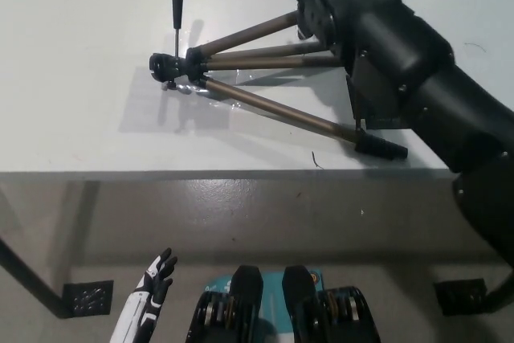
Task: A tripod lies near the right hand side of the table and the robot grab a leg of the tripod using its right hand and put it up right.
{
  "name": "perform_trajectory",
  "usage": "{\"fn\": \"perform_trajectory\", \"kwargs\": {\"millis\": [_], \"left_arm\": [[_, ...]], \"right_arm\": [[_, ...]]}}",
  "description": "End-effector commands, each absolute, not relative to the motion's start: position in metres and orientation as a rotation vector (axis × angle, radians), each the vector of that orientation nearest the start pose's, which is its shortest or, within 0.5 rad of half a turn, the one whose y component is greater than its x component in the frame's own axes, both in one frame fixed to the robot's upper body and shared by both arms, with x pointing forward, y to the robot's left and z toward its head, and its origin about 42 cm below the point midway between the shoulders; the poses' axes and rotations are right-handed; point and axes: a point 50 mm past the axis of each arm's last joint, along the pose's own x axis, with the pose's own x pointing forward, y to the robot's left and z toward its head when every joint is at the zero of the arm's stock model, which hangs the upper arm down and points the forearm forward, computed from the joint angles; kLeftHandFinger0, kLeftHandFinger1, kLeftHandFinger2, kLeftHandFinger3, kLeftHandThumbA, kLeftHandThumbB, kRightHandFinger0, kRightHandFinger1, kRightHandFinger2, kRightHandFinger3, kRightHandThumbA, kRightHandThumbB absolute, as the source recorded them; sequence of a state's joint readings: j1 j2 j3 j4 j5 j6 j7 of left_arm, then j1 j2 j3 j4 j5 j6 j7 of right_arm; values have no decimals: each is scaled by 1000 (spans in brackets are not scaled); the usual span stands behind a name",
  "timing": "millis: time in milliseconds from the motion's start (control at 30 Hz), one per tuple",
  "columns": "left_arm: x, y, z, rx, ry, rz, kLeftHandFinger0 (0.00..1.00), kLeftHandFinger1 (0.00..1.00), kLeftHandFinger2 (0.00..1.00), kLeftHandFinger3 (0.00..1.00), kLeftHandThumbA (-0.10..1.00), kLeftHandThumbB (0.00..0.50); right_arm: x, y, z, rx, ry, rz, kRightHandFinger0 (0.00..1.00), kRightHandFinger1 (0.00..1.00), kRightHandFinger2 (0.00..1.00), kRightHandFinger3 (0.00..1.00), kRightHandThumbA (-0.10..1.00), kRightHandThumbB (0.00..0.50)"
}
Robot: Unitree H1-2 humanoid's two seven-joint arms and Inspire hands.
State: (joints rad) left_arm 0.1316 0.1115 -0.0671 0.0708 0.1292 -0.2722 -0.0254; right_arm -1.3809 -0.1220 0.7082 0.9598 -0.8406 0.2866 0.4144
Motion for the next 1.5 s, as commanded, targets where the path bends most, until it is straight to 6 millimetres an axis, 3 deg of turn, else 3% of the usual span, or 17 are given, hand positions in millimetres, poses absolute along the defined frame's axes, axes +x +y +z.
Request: {"fn": "perform_trajectory", "kwargs": {"millis": [0,233,267,300,333,367,400,500,633,733,867,967,1100,1133,1233,1300,1467], "left_arm": [[236,233,72,251,-134,-132,1000,1000,1000,1000,1000,399],[237,234,74,252,-142,-130,1000,1000,1000,1000,1000,405],[238,234,75,252,-141,-134,1000,1000,1000,1000,1000,405],[238,234,75,253,-141,-137,1000,1000,1000,1000,1000,406],[238,234,76,254,-142,-138,1000,1000,1000,1000,1000,407],[240,235,76,255,-145,-142,1000,1000,1000,1000,1000,410],[241,236,77,252,-147,-147,1000,1000,1000,1000,1000,413],[241,236,77,262,-151,-147,1000,1000,1000,1000,1000,409],[243,235,79,268,-147,-149,1000,1000,1000,1000,1000,411],[242,234,76,259,-145,-151,1000,1000,1000,1000,1000,403],[242,234,75,265,-150,-154,1000,1000,1000,1000,1000,401],[239,235,74,274,-139,-158,1000,1000,1000,1000,1000,407],[241,236,76,274,-140,-158,1000,1000,1000,1000,1000,413],[243,236,76,272,-138,-157,1000,1000,1000,1000,1000,419],[241,234,75,283,-131,-160,1000,1000,1000,1000,1000,425],[239,234,75,282,-132,-165,1000,1000,1000,1000,1000,427],[240,233,72,280,-140,-183,1000,1000,1000,1000,1000,418]], "right_arm": [[573,-40,433,-1746,-95,301,1000,1000,1000,1000,918,500],[588,-60,411,-1913,-57,163,1000,1000,1000,1000,760,500],[591,-69,405,-1937,-110,123,1000,1000,1000,1000,317,278],[593,-73,403,-1935,-134,107,864,870,893,1000,179,310],[593,-78,400,-1958,-190,66,393,373,585,1000,41,355],[594,-84,397,-1956,-251,33,26,68,322,829,-53,412],[594,-90,393,-1934,-334,0,1,3,239,742,-91,396],[594,-102,386,-1908,-467,-36,50,163,365,623,-98,341],[593,-102,392,-1836,-556,-55,0,0,45,435,-100,298],[590,-102,393,-1806,-655,-84,0,2,346,307,-100,278],[589,-98,400,-1550,-637,-77,0,160,670,354,-100,214],[587,-91,416,-1224,-612,-62,0,186,684,170,-100,134],[584,-80,447,-977,-631,-61,0,137,632,50,-100,197],[582,-77,458,-911,-638,-62,0,153,657,66,-100,194],[577,-67,481,-795,-674,-59,0,188,672,638,-100,99],[575,-63,489,-740,-705,-50,0,235,677,802,-100,81],[571,-60,512,-602,-716,-95,0,246,654,761,-100,111]]}}
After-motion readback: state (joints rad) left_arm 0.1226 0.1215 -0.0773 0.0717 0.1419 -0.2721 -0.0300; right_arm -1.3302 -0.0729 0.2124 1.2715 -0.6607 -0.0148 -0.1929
